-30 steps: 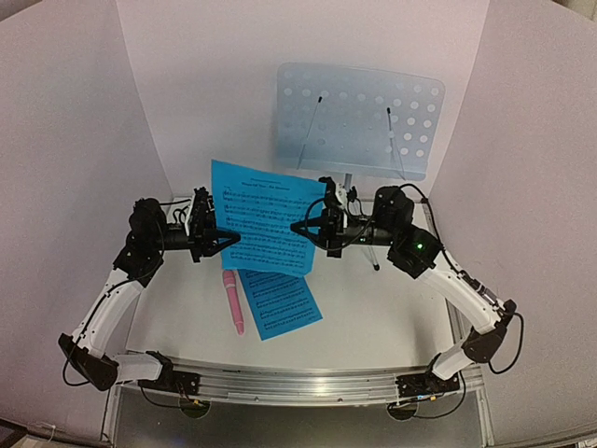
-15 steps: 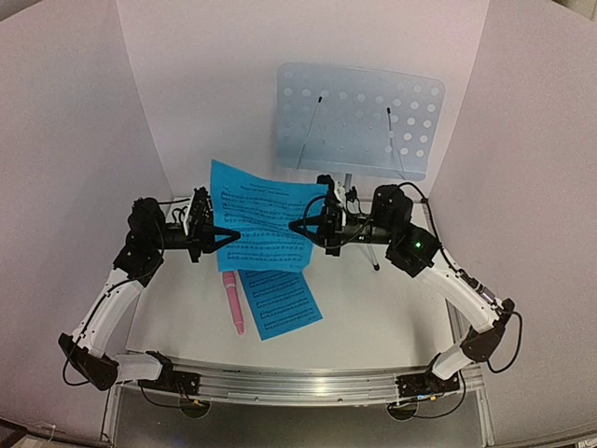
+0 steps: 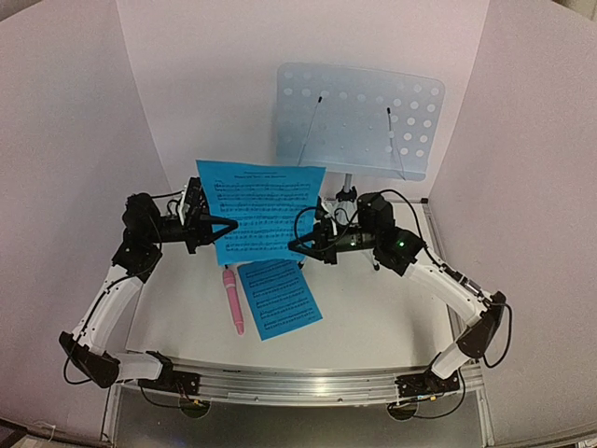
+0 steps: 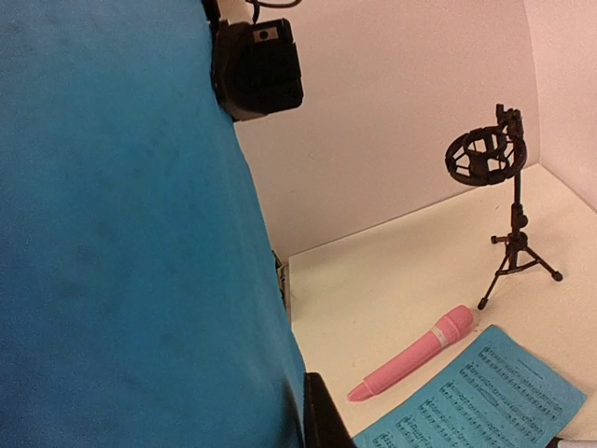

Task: Set up the instrument practice props

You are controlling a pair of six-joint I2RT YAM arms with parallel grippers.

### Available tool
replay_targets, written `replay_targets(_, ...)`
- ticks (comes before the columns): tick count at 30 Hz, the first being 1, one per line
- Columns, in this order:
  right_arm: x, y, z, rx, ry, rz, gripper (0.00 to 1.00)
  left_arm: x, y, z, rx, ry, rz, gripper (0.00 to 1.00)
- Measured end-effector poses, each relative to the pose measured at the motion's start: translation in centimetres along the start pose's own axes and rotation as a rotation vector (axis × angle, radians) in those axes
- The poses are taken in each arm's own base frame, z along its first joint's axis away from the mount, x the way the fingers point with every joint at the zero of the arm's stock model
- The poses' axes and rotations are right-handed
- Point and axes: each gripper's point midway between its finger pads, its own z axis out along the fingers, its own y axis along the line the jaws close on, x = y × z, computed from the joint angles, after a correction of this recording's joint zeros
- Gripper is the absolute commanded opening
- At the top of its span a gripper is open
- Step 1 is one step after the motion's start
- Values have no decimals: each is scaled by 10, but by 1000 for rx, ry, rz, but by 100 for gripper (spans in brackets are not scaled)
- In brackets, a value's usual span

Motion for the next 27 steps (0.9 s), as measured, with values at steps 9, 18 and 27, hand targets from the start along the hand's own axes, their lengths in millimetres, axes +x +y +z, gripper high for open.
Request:
replay_targets(9,25,-5,4,-21,31,64,0,7,11,-1,-26,18,-63,0)
replay_targets(18,41,-2,-2,-8,28,117,4,22,26,1,-53,53,-103,0)
replay_targets(27,76,-14,-6,39,99,239,0,6,38,-10,-124,17,-4,0)
